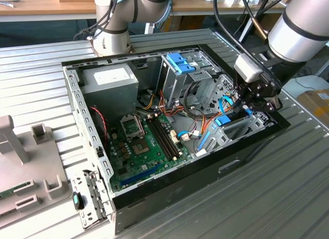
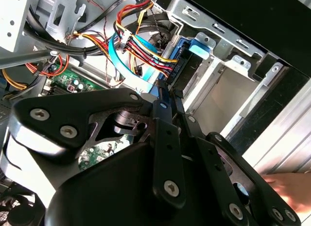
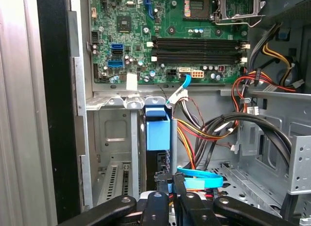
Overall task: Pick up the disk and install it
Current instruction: 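Insert the second disk wire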
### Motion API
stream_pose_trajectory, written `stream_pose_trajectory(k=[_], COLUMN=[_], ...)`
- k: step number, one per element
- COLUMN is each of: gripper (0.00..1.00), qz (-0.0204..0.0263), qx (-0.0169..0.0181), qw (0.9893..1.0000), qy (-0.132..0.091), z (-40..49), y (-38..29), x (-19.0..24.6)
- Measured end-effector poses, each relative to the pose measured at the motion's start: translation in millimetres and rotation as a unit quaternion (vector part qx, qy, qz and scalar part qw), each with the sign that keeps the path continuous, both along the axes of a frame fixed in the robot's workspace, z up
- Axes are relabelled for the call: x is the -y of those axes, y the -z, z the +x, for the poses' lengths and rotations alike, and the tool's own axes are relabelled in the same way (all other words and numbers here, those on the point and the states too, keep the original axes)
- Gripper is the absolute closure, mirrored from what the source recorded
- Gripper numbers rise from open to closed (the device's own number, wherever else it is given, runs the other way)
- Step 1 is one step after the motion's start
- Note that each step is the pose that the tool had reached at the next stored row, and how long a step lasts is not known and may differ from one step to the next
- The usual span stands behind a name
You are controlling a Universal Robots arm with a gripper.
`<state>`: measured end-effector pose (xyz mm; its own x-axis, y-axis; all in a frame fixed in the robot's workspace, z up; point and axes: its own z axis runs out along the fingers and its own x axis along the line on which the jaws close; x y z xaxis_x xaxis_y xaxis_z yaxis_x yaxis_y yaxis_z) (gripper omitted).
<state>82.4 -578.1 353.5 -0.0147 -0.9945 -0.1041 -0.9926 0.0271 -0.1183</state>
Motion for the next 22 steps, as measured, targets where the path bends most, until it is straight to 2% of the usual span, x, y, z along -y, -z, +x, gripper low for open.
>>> stream_pose_trajectory(k=[1,2,3,22], gripper=[0.84,0.84,0.84,0.84], qz=[0.0026,0.0027,0.0054,0.0055], qx=[0.0,0.0,0.0,0.0], qw=[1.0,1.0,1.0,1.0], qy=[0.0,0.0,0.0,-0.001], z=[0.0,0.0,0.0,2.4], y=[0.1,0.2,0.3,4.9], x=[0.0,-0.1,0.0,3.2])
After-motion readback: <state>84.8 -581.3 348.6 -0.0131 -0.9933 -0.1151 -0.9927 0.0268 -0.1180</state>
